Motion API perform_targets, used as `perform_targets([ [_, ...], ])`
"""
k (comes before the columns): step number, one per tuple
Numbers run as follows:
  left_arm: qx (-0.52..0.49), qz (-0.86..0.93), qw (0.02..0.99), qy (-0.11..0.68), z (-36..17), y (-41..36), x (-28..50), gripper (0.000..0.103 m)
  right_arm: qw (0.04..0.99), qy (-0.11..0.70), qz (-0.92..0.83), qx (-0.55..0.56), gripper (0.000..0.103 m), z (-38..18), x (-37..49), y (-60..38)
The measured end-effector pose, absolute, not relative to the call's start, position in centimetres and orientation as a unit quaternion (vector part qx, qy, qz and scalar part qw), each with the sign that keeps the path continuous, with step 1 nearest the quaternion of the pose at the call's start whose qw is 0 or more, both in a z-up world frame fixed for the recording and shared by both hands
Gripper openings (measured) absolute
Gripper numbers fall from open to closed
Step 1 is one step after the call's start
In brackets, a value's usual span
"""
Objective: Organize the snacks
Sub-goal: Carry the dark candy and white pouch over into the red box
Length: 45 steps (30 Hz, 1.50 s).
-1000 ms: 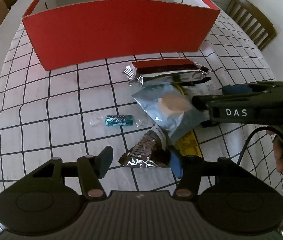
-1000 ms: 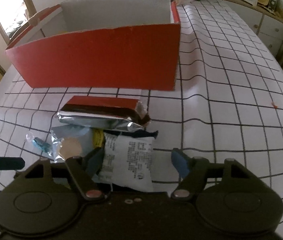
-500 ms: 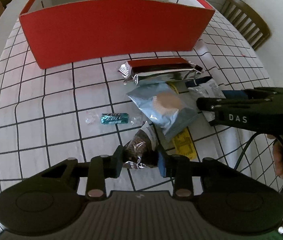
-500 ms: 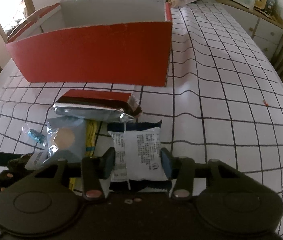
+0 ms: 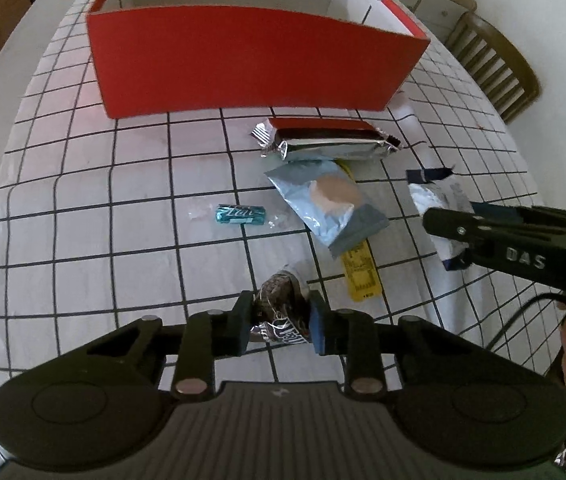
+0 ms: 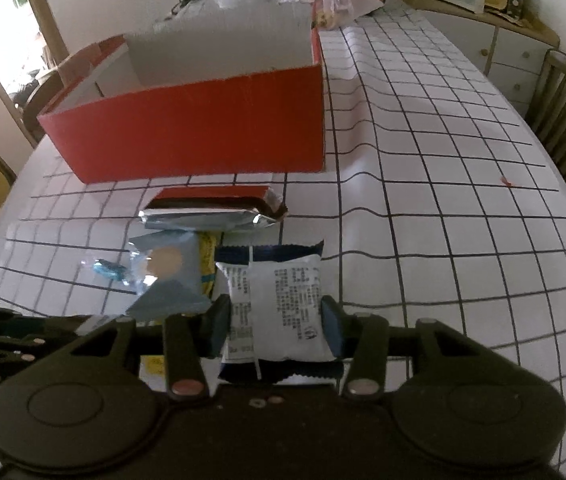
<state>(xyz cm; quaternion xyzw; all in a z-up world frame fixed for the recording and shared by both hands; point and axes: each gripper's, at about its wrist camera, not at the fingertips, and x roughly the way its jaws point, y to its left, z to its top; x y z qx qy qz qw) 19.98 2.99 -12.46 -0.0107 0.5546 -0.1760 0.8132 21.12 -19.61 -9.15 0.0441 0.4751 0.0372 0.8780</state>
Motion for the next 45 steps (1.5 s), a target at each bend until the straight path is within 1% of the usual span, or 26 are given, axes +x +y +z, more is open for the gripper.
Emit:
perform_targets([
  [2,-0.017,-0.176,0.813,0.554,-12.1,3.3,19.8,0.025,0.88,0.47,0.039,0.05,0.046,-8.5,20.5,-19.6],
  [12,-0.036,-0.18,0.824,0.537,-8.9,4.4,18.8,0.024,0.887,0.453,0.052,0.068,0.045,-5.4,18.7,-18.6],
  [22,-0.033,-0.176,0.855,0.487,-4.0,4.3,20.3,0.024,0.9,0.424,0.068,0.076,0.045,-1.9,18.8,-17.9],
  [31,-0.033,-0.161,0.877,0.451,0.1,4.3,24.2,0.024,0.912,0.396,0.077,0.07,0.045,1.3,22.0,-18.0],
  [33,-0.033,-0.159,0.88,0.446,0.7,4.1,25.3,0.02,0.915,0.39,0.079,0.067,0.046,2.0,23.1,-18.0],
  [36,-0.036,-0.154,0.884,0.441,1.3,3.8,27.0,0.02,0.917,0.384,0.084,0.065,0.046,2.7,24.8,-18.0],
  [40,-0.039,-0.146,0.886,0.439,1.7,3.4,29.5,0.016,0.918,0.383,0.088,0.061,0.045,2.9,27.6,-18.2],
  [45,-0.041,-0.139,0.877,0.458,0.8,4.0,31.6,0.016,0.913,0.393,0.091,0.062,0.046,2.1,30.4,-18.9],
])
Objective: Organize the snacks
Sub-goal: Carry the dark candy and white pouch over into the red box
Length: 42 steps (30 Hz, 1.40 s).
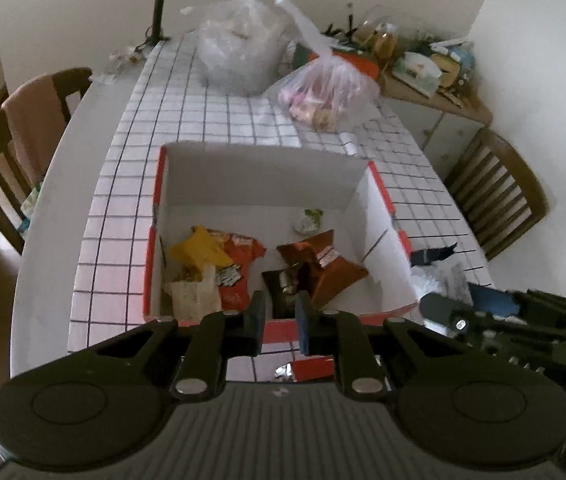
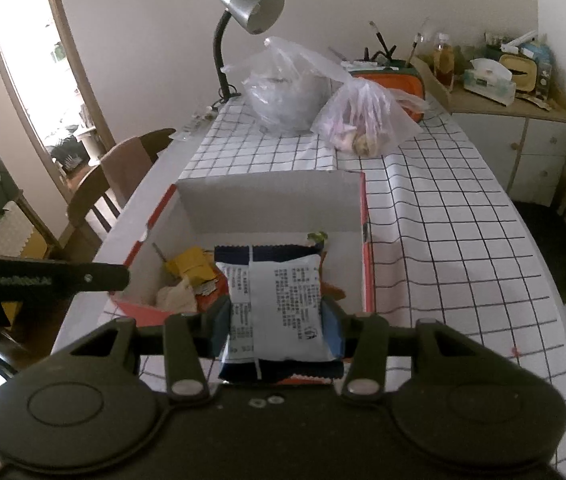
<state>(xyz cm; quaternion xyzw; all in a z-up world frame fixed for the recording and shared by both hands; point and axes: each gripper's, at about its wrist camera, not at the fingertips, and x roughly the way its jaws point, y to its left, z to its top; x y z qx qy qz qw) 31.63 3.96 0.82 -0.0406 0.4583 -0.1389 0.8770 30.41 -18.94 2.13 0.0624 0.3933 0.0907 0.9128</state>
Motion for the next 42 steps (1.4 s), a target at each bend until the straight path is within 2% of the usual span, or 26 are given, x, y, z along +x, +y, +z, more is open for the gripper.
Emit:
perform_targets([
  [13,-0.039,-0.13,0.83,0.541,-7.0,5.1,29.0,0.016,0.887,0.438,0.129,0.072,0.046,-2.4,28.8,-18.9],
  [19,-0.013,-0.136,0.832,0.538,-8.7,4.5,28.3,0.019,0.882,0.447,0.127,0.082,0.046,-3.5,27.4,-19.2],
  [22,-0.016,-0.141,0.825,0.548,-10.2,4.3,28.2,0.029,0.88,0.45,0.126,0.088,0.046,-3.8,27.0,-19.3],
  [24,-0.026,-0.139,0.823,0.551,-10.8,4.3,28.4,0.041,0.879,0.45,0.125,0.09,0.046,-3.8,26.6,-19.4],
  [25,-0.031,-0.137,0.823,0.55,-11.1,4.3,28.5,0.055,0.88,0.45,0.124,0.091,0.046,-3.8,26.5,-19.5],
  [26,-0.037,-0.136,0.827,0.544,-11.2,4.4,28.6,0.065,0.88,0.45,0.122,0.093,0.046,-3.8,26.3,-19.6],
  [27,-0.043,-0.134,0.831,0.538,-11.2,4.4,28.6,0.066,0.88,0.45,0.12,0.094,0.046,-3.8,26.2,-19.8],
  [38,-0.005,-0.12,0.836,0.535,-14.0,2.5,30.3,0.064,0.879,0.455,0.1,0.098,0.046,-4.2,25.5,-21.2],
  [39,-0.005,-0.123,0.836,0.534,-14.1,2.5,30.3,0.063,0.879,0.456,0.098,0.099,0.046,-4.2,25.5,-21.3],
  [40,-0.004,-0.123,0.836,0.535,-14.2,2.4,30.4,0.055,0.879,0.456,0.098,0.099,0.046,-4.2,25.5,-21.3],
  [42,-0.003,-0.125,0.832,0.54,-14.5,2.4,30.4,0.046,0.879,0.456,0.097,0.099,0.046,-4.3,25.4,-21.4],
])
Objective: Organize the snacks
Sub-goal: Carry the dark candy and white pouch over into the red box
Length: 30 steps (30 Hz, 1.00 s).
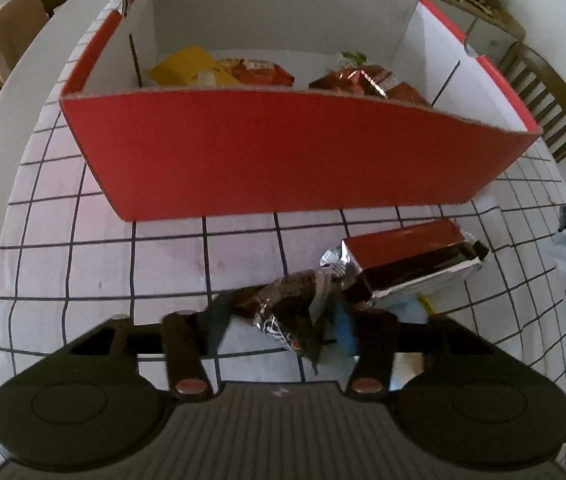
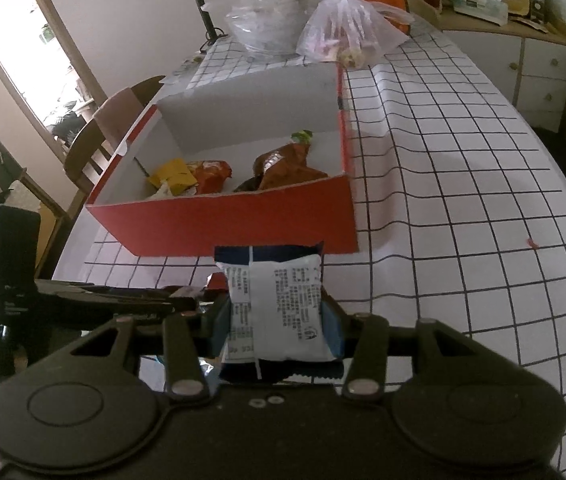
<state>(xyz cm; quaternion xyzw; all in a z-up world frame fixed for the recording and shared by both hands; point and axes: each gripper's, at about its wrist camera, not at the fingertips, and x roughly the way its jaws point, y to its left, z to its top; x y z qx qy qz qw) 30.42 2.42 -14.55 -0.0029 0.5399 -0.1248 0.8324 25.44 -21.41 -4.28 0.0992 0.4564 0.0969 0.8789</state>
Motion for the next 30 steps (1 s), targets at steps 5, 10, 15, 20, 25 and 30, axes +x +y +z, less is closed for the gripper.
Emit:
perform_targets([
  [5,-0.012,-0.138,0.837,0.53,-14.3,2.9,30.0,0.033,0.879,0.457,0.096,0.099,0.046,-4.4,25.4,-21.3],
  [10,-0.017,-0.134,0.839,0.527,-13.8,3.3,29.6,0.03,0.879,0.457,0.094,0.098,0.046,-4.3,25.3,-21.1],
  [15,-0.039,-0.135,0.841,0.522,-12.4,4.7,28.3,0.03,0.882,0.451,0.094,0.097,0.046,-3.9,25.0,-20.7],
  [20,-0.055,-0.141,0.847,0.509,-9.8,5.8,26.9,0.03,0.888,0.439,0.096,0.097,0.046,-2.8,24.6,-20.4],
  [25,-0.06,-0.149,0.861,0.483,-6.4,6.0,26.4,0.03,0.898,0.418,0.1,0.091,0.046,-1.1,24.9,-20.0],
  [30,-0.057,-0.152,0.877,0.452,-2.8,5.9,27.2,0.03,0.906,0.401,0.105,0.083,0.046,0.5,26.0,-19.6],
])
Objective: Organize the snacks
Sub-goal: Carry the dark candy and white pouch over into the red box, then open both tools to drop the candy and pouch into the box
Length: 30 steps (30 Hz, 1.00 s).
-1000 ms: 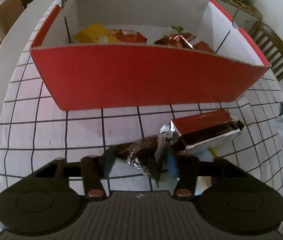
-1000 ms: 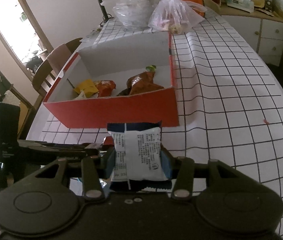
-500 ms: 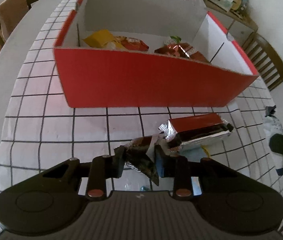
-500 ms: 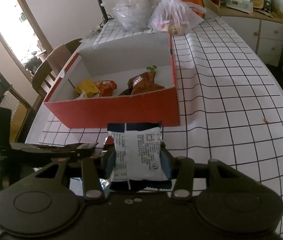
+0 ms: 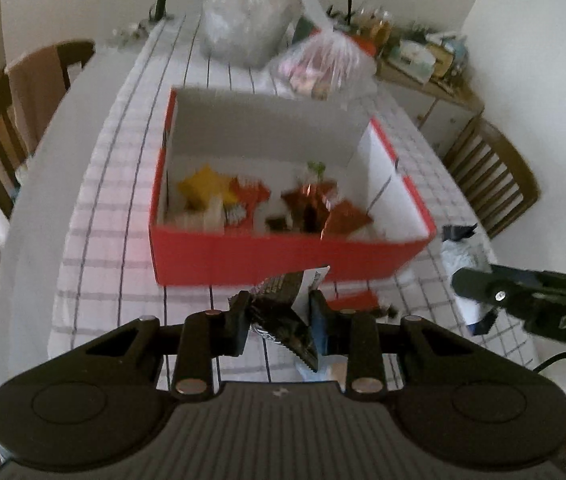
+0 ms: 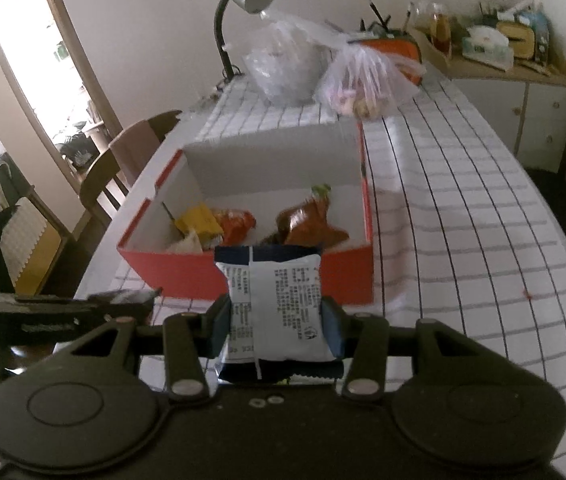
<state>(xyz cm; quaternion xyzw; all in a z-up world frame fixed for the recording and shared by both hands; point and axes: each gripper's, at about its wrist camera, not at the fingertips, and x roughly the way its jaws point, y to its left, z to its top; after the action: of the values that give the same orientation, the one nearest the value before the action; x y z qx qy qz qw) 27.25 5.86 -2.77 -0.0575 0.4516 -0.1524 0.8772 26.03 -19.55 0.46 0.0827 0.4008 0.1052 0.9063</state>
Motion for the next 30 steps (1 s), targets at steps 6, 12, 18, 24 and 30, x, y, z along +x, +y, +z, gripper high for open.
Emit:
perform_targets([
  [6,-0.032,-0.135,0.892,0.43,-0.2,5.1,30.6,0.03,0.911,0.393,0.104,0.074,0.046,1.6,29.2,-18.8],
  [12,-0.008,-0.104,0.887,0.449,-0.5,4.6,35.4,0.03,0.907,0.404,0.101,0.064,0.046,1.1,33.5,-18.3],
  [18,0.002,-0.074,0.87,0.487,-2.0,4.4,39.9,0.03,0.893,0.436,0.091,0.056,0.046,-1.1,37.5,-18.3],
  [24,0.02,-0.058,0.851,0.521,-4.4,3.8,43.0,0.03,0.875,0.473,0.095,0.044,0.046,-3.5,40.8,-17.5],
  [30,0.029,-0.05,0.838,0.543,-6.2,3.5,44.9,0.03,0.863,0.495,0.099,0.022,0.046,-5.4,42.7,-16.4],
])
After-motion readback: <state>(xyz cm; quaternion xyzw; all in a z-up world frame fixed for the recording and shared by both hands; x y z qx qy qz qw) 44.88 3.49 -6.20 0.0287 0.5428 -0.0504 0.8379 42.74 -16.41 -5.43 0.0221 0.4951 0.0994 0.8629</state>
